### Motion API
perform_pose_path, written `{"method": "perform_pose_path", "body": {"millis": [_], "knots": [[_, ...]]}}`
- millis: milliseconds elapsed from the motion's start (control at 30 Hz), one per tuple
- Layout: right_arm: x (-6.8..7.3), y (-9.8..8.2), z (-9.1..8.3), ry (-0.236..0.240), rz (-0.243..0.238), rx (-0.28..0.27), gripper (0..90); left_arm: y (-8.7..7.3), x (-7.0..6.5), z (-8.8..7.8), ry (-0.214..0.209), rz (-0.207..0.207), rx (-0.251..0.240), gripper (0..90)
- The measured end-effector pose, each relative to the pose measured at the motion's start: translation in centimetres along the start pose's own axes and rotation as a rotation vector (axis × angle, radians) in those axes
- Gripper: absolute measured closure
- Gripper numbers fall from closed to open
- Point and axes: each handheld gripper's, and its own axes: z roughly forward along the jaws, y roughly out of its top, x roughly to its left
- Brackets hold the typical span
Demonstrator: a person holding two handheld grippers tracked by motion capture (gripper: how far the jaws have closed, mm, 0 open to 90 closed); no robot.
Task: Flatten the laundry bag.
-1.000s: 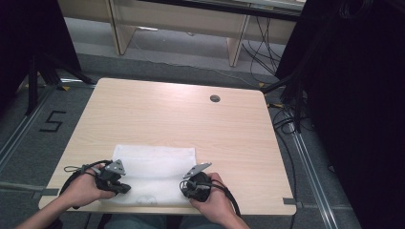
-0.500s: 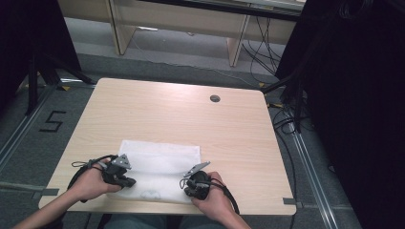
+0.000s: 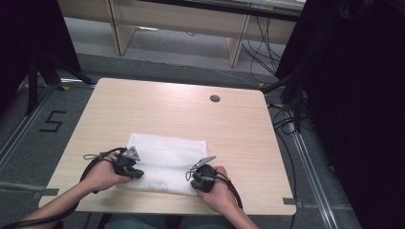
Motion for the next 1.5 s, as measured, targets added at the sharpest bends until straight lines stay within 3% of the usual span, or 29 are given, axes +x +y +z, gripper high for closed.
{"method": "perform_pose_path", "body": {"millis": [67, 100, 133, 167, 200, 300, 333, 400, 433, 467, 500, 533, 567, 600, 633, 667, 700, 733, 767, 800, 900, 933, 1000, 1067, 1100, 1200, 1300, 1400, 1500], "knots": [[-0.4, 0.0, 0.0, -0.008, 0.011, 0.001, 90.0, 0.3, 0.1, 0.2, 0.007, 0.004, -0.003, 89.5], [-0.6, 0.1, 0.0, -0.010, 0.011, -0.002, 90.0, 0.5, 0.0, 0.4, 0.011, -0.015, -0.012, 89.4], [-0.8, 0.1, 0.0, -0.017, 0.018, -0.005, 90.0, 0.7, 0.2, 0.4, 0.017, 0.005, -0.002, 89.4], [-0.9, 0.1, 0.0, -0.021, 0.032, 0.001, 90.0, 0.7, 0.1, 0.6, 0.016, -0.027, -0.028, 89.4], [-1.1, 0.2, 0.1, -0.027, 0.023, -0.010, 90.0, 0.9, 0.3, 0.5, 0.021, 0.001, -0.006, 89.4], [-1.7, 0.4, 0.1, -0.034, 0.039, -0.011, 90.0, 1.3, 0.4, 0.8, 0.027, 0.004, -0.007, 89.4], [-1.9, 0.5, 0.1, -0.037, 0.043, -0.011, 90.0, 1.4, 0.3, 1.0, 0.035, -0.019, -0.025, 89.4], [-2.3, 0.6, 0.2, -0.047, 0.046, -0.014, 90.0, 1.7, 0.4, 1.2, 0.038, -0.021, -0.024, 89.4], [-2.4, 0.7, 0.2, -0.043, 0.072, -0.009, 90.0, 1.9, 0.6, 1.1, 0.041, 0.005, -0.011, 89.4], [-2.8, 0.8, 0.3, -0.053, 0.054, -0.018, 90.0, 2.0, 0.5, 1.4, 0.046, -0.023, -0.029, 89.4], [-2.8, 0.9, 0.2, -0.051, 0.088, -0.010, 90.0, 2.2, 0.8, 1.3, 0.050, 0.012, -0.013, 89.4], [-3.3, 1.0, 0.4, -0.056, 0.068, -0.023, 90.0, 2.3, 0.7, 1.4, 0.051, -0.002, -0.019, 89.3], [-3.3, 1.1, 0.3, -0.056, 0.092, -0.013, 90.0, 2.4, 0.8, 1.5, 0.054, 0.005, -0.017, 89.3], [-3.6, 1.2, 0.4, -0.063, 0.080, -0.024, 90.0, 2.5, 0.9, 1.6, 0.055, 0.010, -0.019, 89.3], [-3.9, 1.3, 0.5, -0.065, 0.080, -0.029, 90.0, 2.6, 0.9, 1.7, 0.053, -0.011, -0.022, 89.3], [-3.9, 1.4, 0.5, -0.062, 0.109, -0.022, 90.0, 2.7, 1.1, 1.7, 0.060, 0.002, -0.023, 89.3], [-4.2, 1.5, 0.6, -0.070, 0.089, -0.031, 90.0, 2.8, 1.1, 1.8, 0.058, -0.011, -0.031, 89.3], [-4.2, 1.5, 0.6, -0.072, 0.112, -0.024, 90.0, 2.8, 1.2, 1.8, 0.060, -0.008, -0.021, 89.3], [-4.5, 1.6, 0.7, -0.075, 0.099, -0.034, 90.0, 3.0, 1.4, 1.8, 0.061, 0.005, -0.020, 89.2], [-4.5, 1.7, 0.6, -0.074, 0.111, -0.031, 90.0, 3.1, 1.4, 2.1, 0.076, -0.017, -0.044, 89.2], [-5.0, 1.7, 0.7, -0.087, 0.097, -0.043, 90.0, 3.5, 1.6, 2.3, 0.080, -0.021, -0.049, 89.2], [-4.9, 1.7, 0.7, -0.083, 0.122, -0.034, 90.0, 3.5, 1.7, 2.4, 0.083, -0.012, -0.052, 89.2], [-5.1, 1.7, 0.7, -0.088, 0.119, -0.040, 90.0, 3.7, 1.7, 2.5, 0.092, -0.029, -0.056, 89.2], [-5.1, 1.7, 0.6, -0.082, 0.130, -0.034, 90.0, 3.7, 1.6, 2.6, 0.101, -0.007, -0.066, 88.7], [-5.0, 1.7, 0.6, -0.079, 0.137, -0.031, 89.1, 3.6, 1.5, 2.6, 0.100, -0.023, -0.072, 88.3], [-5.3, 1.9, 0.3, -0.071, 0.110, -0.025, 80.7, 3.7, 1.4, 2.5, 0.107, -0.011, -0.080, 84.5], [-5.7, 2.8, -1.0, -0.088, 0.103, -0.080, 72.5, 4.1, 0.7, 2.2, 0.092, -0.011, -0.113, 83.0], [-7.1, 4.1, -2.0, -0.137, 0.116, -0.161, 63.6, 4.5, -0.2, 2.0, 0.063, 0.007, -0.166, 80.0], [-9.0, 5.4, -2.4, -0.153, 0.148, -0.183, 57.2, 4.8, -1.2, 2.1, 0.052, 0.048, -0.188, 77.6]]}}
